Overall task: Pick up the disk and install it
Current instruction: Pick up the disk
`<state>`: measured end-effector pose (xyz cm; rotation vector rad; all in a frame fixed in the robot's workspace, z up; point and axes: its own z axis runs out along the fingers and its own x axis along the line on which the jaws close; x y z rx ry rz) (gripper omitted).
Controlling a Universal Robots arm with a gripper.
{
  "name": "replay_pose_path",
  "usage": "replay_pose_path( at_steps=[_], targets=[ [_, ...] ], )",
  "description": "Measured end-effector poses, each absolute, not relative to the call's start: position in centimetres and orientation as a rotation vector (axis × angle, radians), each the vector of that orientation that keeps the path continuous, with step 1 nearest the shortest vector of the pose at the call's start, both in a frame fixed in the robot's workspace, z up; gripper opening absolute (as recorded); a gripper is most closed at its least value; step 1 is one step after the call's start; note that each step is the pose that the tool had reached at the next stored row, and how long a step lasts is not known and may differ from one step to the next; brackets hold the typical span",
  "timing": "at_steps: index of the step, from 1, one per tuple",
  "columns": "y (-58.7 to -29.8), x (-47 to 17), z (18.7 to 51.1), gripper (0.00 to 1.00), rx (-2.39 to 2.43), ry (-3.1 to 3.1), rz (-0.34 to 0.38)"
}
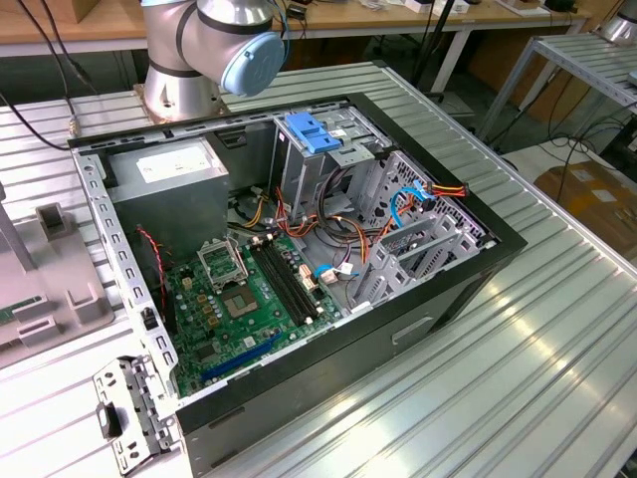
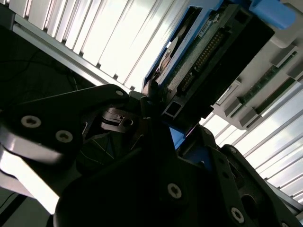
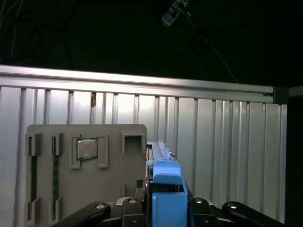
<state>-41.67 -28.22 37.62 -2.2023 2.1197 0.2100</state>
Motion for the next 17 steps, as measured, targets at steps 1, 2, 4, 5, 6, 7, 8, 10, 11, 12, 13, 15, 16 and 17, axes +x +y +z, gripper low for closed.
replay_pose_path(
  at_steps=[1,2,4,5,6,7,8,10,11,12,13,15,16,17],
  targets=[
    [-28.22,-41.67,37.64,0.37,-2.202,2.120,0.210],
    [-28.22,-41.67,37.67,0.37,-2.202,2.120,0.210],
    [-28.22,-41.67,37.75,0.37,-2.202,2.120,0.210],
    [-28.22,-41.67,37.79,0.37,-2.202,2.120,0.210],
    [-28.22,-41.67,37.80,0.37,-2.202,2.120,0.210],
    [-28.22,-41.67,37.82,0.37,-2.202,2.120,0.210],
    [-28.22,-41.67,37.86,0.37,-2.202,2.120,0.210],
    [-28.22,-41.67,37.94,0.37,-2.202,2.120,0.210],
    [-28.22,-41.67,37.97,0.37,-2.202,2.120,0.210],
    [-28.22,-41.67,37.99,0.37,-2.202,2.120,0.210],
    [-28.22,-41.67,38.02,0.37,-2.202,2.120,0.210],
    [-28.22,-41.67,38.07,0.37,-2.202,2.120,0.210],
    [-28.22,-41.67,38.10,0.37,-2.202,2.120,0.210],
    [-28.22,-41.67,38.13,0.37,-2.202,2.120,0.210]
  ],
)
